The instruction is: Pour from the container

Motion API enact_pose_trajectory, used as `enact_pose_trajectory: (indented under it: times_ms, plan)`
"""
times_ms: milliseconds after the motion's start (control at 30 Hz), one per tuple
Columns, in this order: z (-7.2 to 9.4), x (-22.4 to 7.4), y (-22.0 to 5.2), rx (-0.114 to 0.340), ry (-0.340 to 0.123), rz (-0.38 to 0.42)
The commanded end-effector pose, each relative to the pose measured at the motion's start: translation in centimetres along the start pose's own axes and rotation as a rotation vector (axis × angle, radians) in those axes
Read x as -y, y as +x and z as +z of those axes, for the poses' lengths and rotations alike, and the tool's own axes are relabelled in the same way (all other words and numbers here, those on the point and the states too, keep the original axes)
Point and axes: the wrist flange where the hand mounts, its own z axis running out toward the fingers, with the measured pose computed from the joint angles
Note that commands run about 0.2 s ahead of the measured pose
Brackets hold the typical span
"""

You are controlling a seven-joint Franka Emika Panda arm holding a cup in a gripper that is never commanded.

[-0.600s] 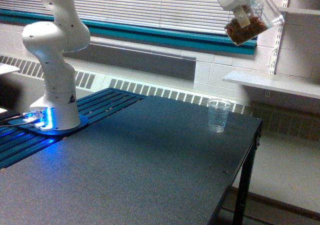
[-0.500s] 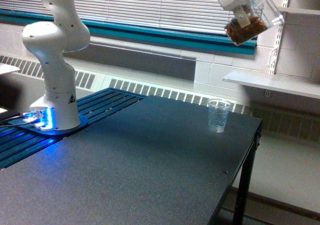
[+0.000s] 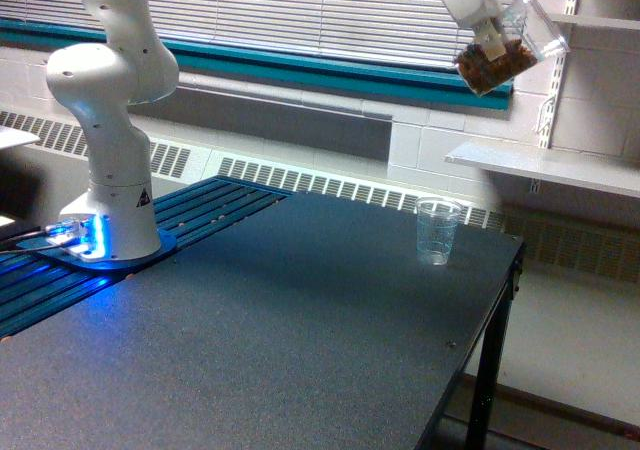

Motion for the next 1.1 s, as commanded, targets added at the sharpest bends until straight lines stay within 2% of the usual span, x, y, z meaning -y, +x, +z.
enact_pose_trajectory:
  times_ms: [33,567,1100]
  plan:
    - [0.2,0.7,-2.3,0.01,0.042,-0.102]
    - [2.0,0.9,-9.1,0.113,0.082,-0.325]
    - [4.4,0.9,-16.5,0.251,0.1,-0.518]
